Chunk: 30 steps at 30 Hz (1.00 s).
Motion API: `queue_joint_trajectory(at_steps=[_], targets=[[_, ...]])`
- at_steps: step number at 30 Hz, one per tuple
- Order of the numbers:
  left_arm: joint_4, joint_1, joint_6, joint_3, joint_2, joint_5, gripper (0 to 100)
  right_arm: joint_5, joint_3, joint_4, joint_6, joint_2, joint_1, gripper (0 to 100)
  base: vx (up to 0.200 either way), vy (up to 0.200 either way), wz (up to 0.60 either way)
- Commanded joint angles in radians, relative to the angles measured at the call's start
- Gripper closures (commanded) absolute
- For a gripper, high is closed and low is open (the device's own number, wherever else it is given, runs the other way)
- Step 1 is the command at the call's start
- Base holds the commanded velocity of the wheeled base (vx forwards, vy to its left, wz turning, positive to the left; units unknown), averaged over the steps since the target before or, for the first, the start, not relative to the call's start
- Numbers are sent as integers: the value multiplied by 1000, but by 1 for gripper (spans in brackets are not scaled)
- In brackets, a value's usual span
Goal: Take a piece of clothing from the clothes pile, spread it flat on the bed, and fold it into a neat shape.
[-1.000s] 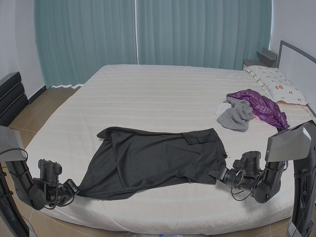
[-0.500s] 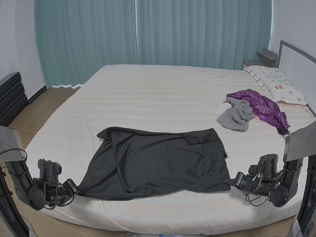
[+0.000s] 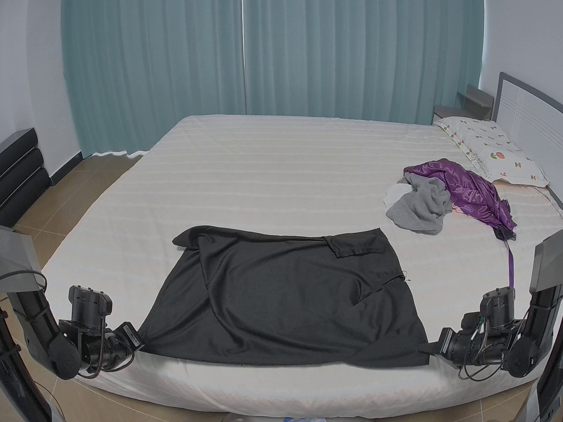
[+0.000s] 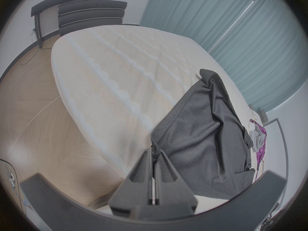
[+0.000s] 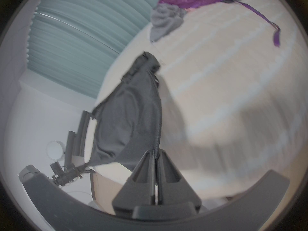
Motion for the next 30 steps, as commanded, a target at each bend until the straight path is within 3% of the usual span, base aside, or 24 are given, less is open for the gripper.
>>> queue_joint_trajectory(at_steps=[1, 4, 11, 18, 30], targets=[[5, -14, 15, 19, -23, 1, 100, -1, 20, 243, -115, -159, -5, 100, 0, 0, 0], [3, -14, 69, 44, -23, 2, 100, -5, 20, 329, -197, -200, -18, 100, 0, 0, 0], [8, -33, 77, 59, -24, 2, 100, -8, 20, 441, -240, -304, -23, 100, 0, 0, 0], [11, -76, 81, 88, -36, 11, 100, -8, 20, 579, -348, -292, -26, 100, 0, 0, 0], [85, -88, 150, 114, -35, 44, 100, -3, 20, 623, -389, -242, -17, 100, 0, 0, 0]])
